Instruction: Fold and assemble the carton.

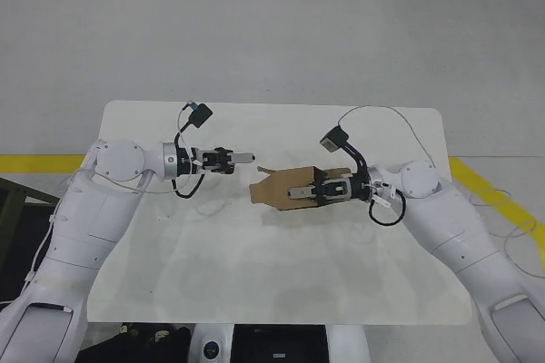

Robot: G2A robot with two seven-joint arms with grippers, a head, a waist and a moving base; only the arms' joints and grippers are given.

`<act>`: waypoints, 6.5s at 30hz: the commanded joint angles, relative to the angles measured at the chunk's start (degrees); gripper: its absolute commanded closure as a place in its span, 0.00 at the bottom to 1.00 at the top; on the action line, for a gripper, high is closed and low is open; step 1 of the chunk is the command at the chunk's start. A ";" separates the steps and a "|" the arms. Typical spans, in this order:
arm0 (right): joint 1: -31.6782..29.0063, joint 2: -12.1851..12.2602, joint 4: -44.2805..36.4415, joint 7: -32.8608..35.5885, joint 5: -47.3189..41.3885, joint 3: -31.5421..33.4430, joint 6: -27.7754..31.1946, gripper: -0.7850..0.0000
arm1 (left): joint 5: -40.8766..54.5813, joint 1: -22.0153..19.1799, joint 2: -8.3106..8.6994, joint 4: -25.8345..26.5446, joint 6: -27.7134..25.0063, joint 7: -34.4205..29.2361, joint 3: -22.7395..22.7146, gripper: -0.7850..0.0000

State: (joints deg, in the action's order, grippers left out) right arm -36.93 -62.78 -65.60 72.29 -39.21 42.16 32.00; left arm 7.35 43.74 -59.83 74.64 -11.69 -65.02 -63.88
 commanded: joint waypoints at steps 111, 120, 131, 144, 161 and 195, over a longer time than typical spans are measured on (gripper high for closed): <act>0.85 -3.27 1.18 -3.99 -5.03 0.03 3.99 1.00 | 4.65 -1.53 -1.47 -1.75 -1.12 -2.01 6.92 0.00; 0.83 -3.65 1.66 -3.58 -5.24 0.44 3.58 1.00 | 7.34 -1.94 -2.09 -3.69 -2.44 -2.36 7.97 0.00; 0.68 -3.89 2.12 -3.12 -5.03 1.21 3.12 1.00 | 8.00 -3.51 -2.86 -5.14 -3.19 -2.65 9.43 0.00; 0.46 -4.24 2.52 -2.81 -4.74 1.69 2.80 1.00 | 8.27 -4.53 -3.55 -6.41 -3.56 -2.96 10.68 0.00; 1.09 -5.01 8.65 -1.25 -1.34 0.60 1.24 1.00 | 0.51 -2.70 -1.53 -3.89 -5.53 -0.80 5.51 0.00; 3.07 -9.51 12.68 -2.84 -0.35 -2.20 2.83 1.00 | -12.62 1.34 -0.32 3.31 -5.76 4.28 5.47 0.00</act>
State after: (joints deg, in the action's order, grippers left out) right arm -33.84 -72.26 -52.89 69.44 -39.53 39.92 34.85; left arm -5.41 45.19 -60.10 78.14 -17.36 -60.77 -58.52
